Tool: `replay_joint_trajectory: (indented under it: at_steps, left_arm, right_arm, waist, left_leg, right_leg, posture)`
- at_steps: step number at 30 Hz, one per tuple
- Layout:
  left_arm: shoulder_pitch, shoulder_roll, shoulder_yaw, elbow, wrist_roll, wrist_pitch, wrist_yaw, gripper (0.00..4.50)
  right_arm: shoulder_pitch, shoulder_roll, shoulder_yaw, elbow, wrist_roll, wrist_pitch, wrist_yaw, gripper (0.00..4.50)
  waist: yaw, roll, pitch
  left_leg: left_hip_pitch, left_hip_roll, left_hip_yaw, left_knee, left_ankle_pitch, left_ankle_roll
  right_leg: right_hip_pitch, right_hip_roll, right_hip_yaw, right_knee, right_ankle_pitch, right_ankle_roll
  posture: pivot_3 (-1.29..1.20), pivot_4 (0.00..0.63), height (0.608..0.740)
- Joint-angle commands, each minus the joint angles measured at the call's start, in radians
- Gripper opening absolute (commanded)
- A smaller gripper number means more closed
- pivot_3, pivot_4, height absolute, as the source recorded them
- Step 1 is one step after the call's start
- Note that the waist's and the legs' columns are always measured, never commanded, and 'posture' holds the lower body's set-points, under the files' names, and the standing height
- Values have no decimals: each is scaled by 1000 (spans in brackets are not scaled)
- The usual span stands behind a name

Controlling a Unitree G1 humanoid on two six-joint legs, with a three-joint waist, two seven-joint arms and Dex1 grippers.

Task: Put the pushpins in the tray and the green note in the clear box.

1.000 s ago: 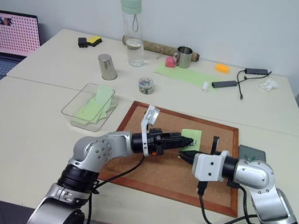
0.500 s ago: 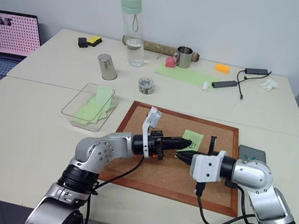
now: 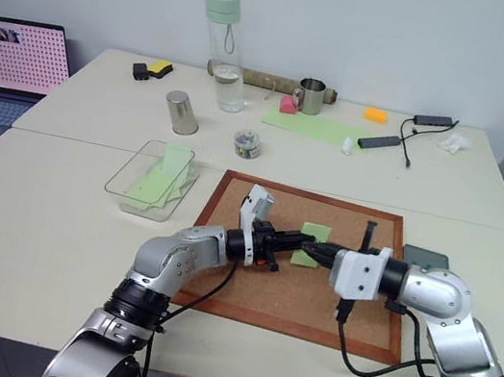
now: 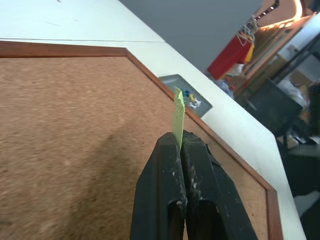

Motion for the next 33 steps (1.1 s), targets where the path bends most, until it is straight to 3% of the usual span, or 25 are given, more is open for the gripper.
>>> replay_joint_trajectory:
  at_steps: [1, 11, 19, 26, 33]
  left_arm:
    - [5, -2, 18, -49, -8, -20, 6, 63]
    - [42, 49, 36, -255, -44, 30, 29, 63]
    - [74, 74, 41, -343, -57, 56, 52, 63]
    - [83, 78, 48, -367, -61, 51, 76, 0]
    - [94, 91, 56, -401, -65, 50, 95, 0]
  right_arm:
    - [60, 2, -131, -64, 106, 187, -78, 0]
    - [102, 102, -322, 53, 55, 625, -447, 0]
    - [70, 168, -376, 211, 39, 695, -584, 0]
    - [56, 191, -402, 225, 84, 724, -583, 1335]
    - [68, 168, -413, 161, 104, 728, -564, 2953]
  waist:
    - [6, 0, 0]
    - [11, 1, -1]
    - [10, 2, -1]
    - [7, 3, -1]
    - [6, 3, -1]
  left_leg:
    - [0, 0, 0, 0, 0, 0]
    - [0, 0, 0, 0, 0, 0]
    - [0, 0, 2, 0, 0, 1]
    - [0, 0, 2, 0, -1, 1]
    - [0, 0, 2, 0, -1, 2]
  right_leg:
    - [0, 0, 0, 0, 0, 0]
    - [0, 0, 0, 1, 0, 0]
    - [0, 0, 1, 1, 0, 0]
    - [0, 0, 1, 1, 0, 0]
    - [0, 0, 1, 1, 0, 0]
  posture:
    - [0, 150, 740]
    - [0, 150, 740]
    - [0, 150, 740]
    - [0, 150, 740]
    - [0, 150, 740]
